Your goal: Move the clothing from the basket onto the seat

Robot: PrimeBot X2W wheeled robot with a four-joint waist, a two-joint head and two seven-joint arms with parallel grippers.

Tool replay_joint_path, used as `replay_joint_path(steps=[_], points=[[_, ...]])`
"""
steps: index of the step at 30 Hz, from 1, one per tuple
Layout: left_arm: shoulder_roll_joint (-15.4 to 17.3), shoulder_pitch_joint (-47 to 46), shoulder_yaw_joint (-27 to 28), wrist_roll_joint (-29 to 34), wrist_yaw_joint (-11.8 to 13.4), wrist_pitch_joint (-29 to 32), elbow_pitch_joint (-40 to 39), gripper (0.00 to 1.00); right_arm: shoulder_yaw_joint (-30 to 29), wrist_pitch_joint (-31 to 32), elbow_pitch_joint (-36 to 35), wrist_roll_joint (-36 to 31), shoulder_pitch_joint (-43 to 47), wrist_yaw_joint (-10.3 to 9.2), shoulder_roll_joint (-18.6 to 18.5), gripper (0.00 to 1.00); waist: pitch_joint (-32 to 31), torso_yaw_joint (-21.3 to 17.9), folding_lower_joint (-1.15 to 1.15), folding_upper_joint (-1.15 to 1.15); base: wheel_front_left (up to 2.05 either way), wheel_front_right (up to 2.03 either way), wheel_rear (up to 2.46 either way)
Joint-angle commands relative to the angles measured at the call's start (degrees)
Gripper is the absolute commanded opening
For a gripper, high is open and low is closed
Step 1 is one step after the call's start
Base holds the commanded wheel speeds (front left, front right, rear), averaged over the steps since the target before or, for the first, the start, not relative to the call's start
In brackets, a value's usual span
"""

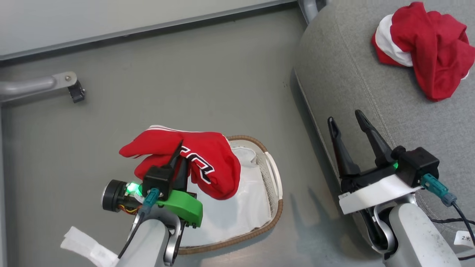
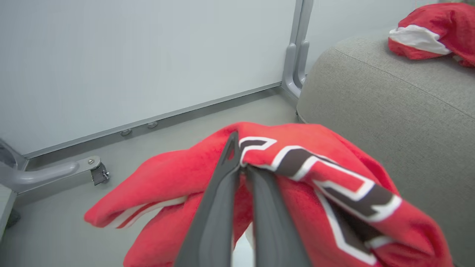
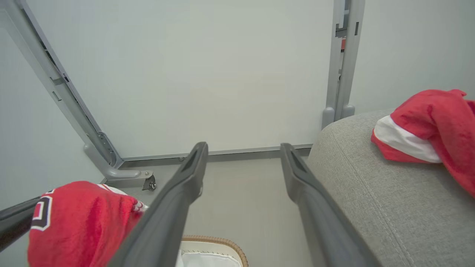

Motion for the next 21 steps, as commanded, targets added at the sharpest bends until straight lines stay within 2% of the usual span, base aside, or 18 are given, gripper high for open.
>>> replay_joint_path(steps=[1, 10, 21], points=[[-0.1, 1.6, 1.0, 0.4, 0.2, -0.2, -1.6, 0.0, 0.2, -0.3, 0.3, -0.2, 1.4, -0.06, -0.1, 1.0, -3.7, 2.2, 0.0, 0.0, 0.0, 0.0, 0.0], [-0.9, 5.6, 7.3, 1.9, -1.7, -0.1, -11.7, 0.0, 1.4, -0.3, 2.4, -0.7, 5.3, -0.06, 0.4, 1.0, -8.9, 3.8, 0.0, 0.0, 0.0, 0.0, 0.0], [-1.2, 7.4, 8.0, 1.2, -3.7, -0.1, -19.4, 0.0, 3.1, -0.3, 3.6, -1.0, 8.5, -0.06, 0.9, 1.0, -12.4, 4.2, 0.0, 0.0, 0.0, 0.0, 0.0]])
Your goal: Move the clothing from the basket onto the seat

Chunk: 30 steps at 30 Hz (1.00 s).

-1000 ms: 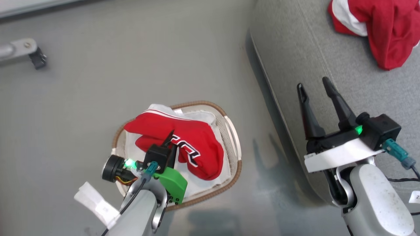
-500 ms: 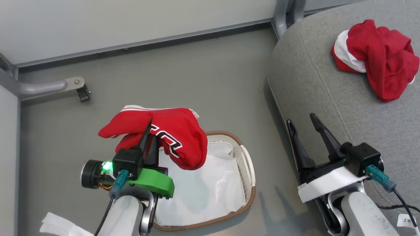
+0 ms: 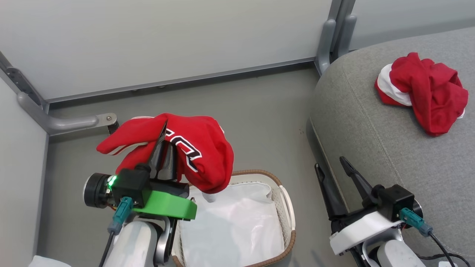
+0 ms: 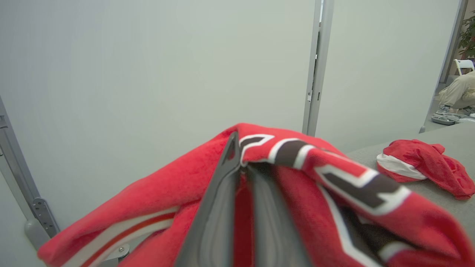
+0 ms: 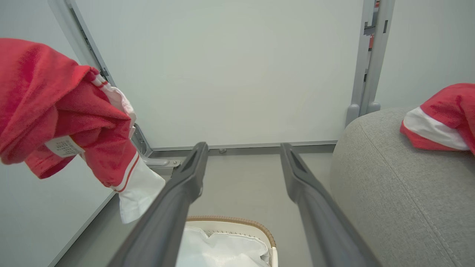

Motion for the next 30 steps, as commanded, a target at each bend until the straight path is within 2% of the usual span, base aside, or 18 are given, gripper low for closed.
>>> replay_joint_path(steps=[1, 4, 11, 17, 23, 30], points=[[0.0, 1.0, -0.3, -0.4, -0.1, 0.0, -0.7, 0.0, 0.5, -0.3, 0.1, -0.4, 0.8, -0.06, -0.2, 1.0, -0.6, 0.3, 0.01, 0.0, 0.0, 0.0, 0.0], [0.0, 0.9, -1.5, -0.8, 0.4, 0.0, -1.7, 0.0, 2.8, -0.3, -1.0, -0.6, 0.4, -0.06, -0.8, 1.0, -0.8, 0.6, 0.01, 0.0, 0.0, 0.0, 0.0], [0.0, 0.4, -3.6, -1.5, 0.9, 0.0, -1.7, 0.0, 13.6, -0.3, -8.2, 2.3, -4.7, -0.06, -1.9, 1.0, -0.6, 1.2, 0.01, 0.0, 0.0, 0.0, 0.0], [0.0, -0.7, -5.8, -2.2, 1.5, 0.0, -1.6, 0.0, 20.8, -0.3, -9.9, 4.1, -10.6, -0.06, -1.7, 1.0, 0.3, 2.1, 0.01, 0.0, 0.0, 0.0, 0.0], [0.0, -1.6, -7.7, -2.8, 2.1, 0.0, -1.3, 0.0, 24.7, -0.3, -7.4, 4.6, -14.7, -0.06, -1.1, 1.0, 0.7, 3.1, 0.01, 0.0, 0.0, 0.0, 0.0], [0.0, -1.7, -9.0, -3.3, 2.6, 0.0, -1.0, 0.0, 26.6, -0.3, -0.4, 1.3, -16.9, -0.06, -0.5, 1.0, 0.9, 3.6, 0.01, 0.0, 0.0, 0.0, 0.0]])
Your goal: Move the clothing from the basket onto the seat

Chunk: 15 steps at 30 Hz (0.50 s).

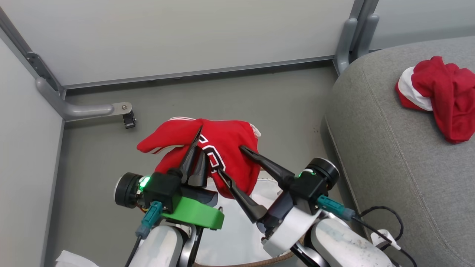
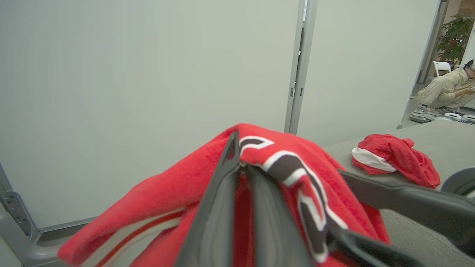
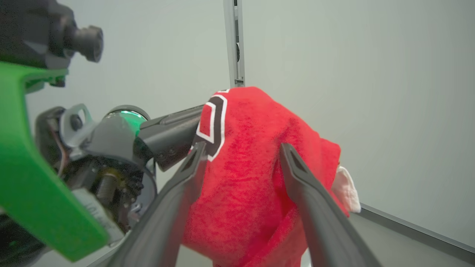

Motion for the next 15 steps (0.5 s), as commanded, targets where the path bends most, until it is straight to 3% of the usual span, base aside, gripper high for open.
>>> replay_joint_path(steps=[1, 15], points=[[0.1, -1.0, -0.2, -0.1, 0.3, 0.0, 0.0, 0.0, 0.3, -0.3, 1.7, -0.7, -0.5, -0.06, 0.0, 1.0, 0.0, 0.1, 0.0, 0.0, 0.0, 0.0, 0.0], [0.1, -1.7, -5.7, -2.8, 0.0, 0.0, -0.7, 0.0, -2.2, -0.3, 13.4, -3.1, -2.2, -0.06, 3.0, 1.0, 0.0, 1.4, 0.0, 0.0, 0.0, 0.0, 0.0]])
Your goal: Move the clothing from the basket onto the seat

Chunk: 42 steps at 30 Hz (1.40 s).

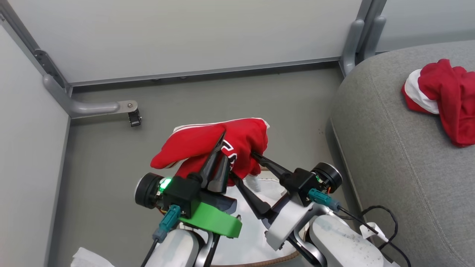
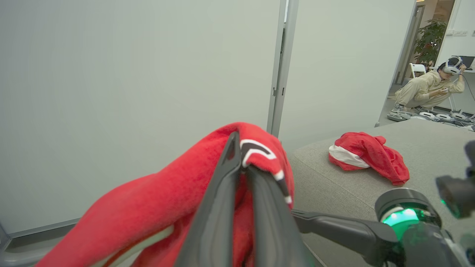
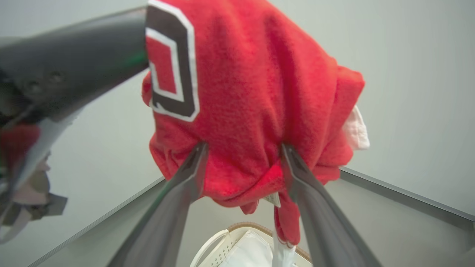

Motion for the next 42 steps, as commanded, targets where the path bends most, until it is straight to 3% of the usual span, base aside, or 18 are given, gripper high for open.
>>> replay_joint_path(steps=[1, 21, 25, 38, 39, 40, 41, 42], points=[[0.1, -1.0, -0.6, -0.8, 0.1, 0.0, -0.5, 0.0, -0.6, -0.3, 0.8, -0.3, -0.6, -0.06, 0.2, 1.0, 0.0, 0.4, 0.0, 0.0, 0.0, 0.0, 0.0], [0.1, -1.9, -7.6, -6.7, -2.0, 0.0, 0.6, 0.0, -3.8, -0.3, 2.4, -0.7, -2.1, -0.06, 0.7, 1.0, 1.0, 4.8, 0.0, 0.0, 0.0, 0.0, 0.0], [0.1, -1.9, -8.0, -6.9, -1.7, 0.0, 0.9, 0.0, -3.7, -0.3, 1.8, 0.4, -2.4, -0.06, 0.7, 0.0, 1.4, 5.4, 0.0, 0.0, 0.0, 0.0, 0.0], [0.1, -2.4, -7.2, -6.1, -1.0, 0.0, 1.1, 0.0, -7.4, -0.3, -1.0, 1.3, -0.7, -0.06, 0.7, 0.0, 2.1, 4.2, 0.0, 0.0, 0.0, 0.0, 0.0], [0.1, -2.4, -7.2, -5.9, -1.0, 0.0, 1.0, 0.03, -7.8, -0.3, -1.3, 1.4, -0.5, -0.06, 0.7, 0.0, 2.1, 4.0, 0.0, 0.0, 0.0, 0.0, 0.0], [0.1, -2.4, -7.1, -5.7, -0.9, 0.0, 0.9, 0.24, -8.1, -0.3, -1.8, 1.4, -0.3, -0.06, 0.7, 0.0, 2.2, 3.7, 0.0, 0.0, 0.0, 0.0, 0.0], [0.1, -2.4, -7.0, -5.5, -0.9, 0.0, 0.9, 0.4, -8.4, -0.3, -2.3, 1.4, -0.2, -0.06, 0.7, 0.0, 2.3, 3.5, 0.0, 0.0, 0.0, 0.0, 0.0], [0.1, -2.4, -7.0, -5.3, -1.0, 0.0, 1.0, 0.41, -8.8, -0.3, -2.8, 1.3, 0.2, -0.06, 0.7, 0.0, 2.3, 3.1, 0.0, 0.0, 0.0, 0.0, 0.0]])
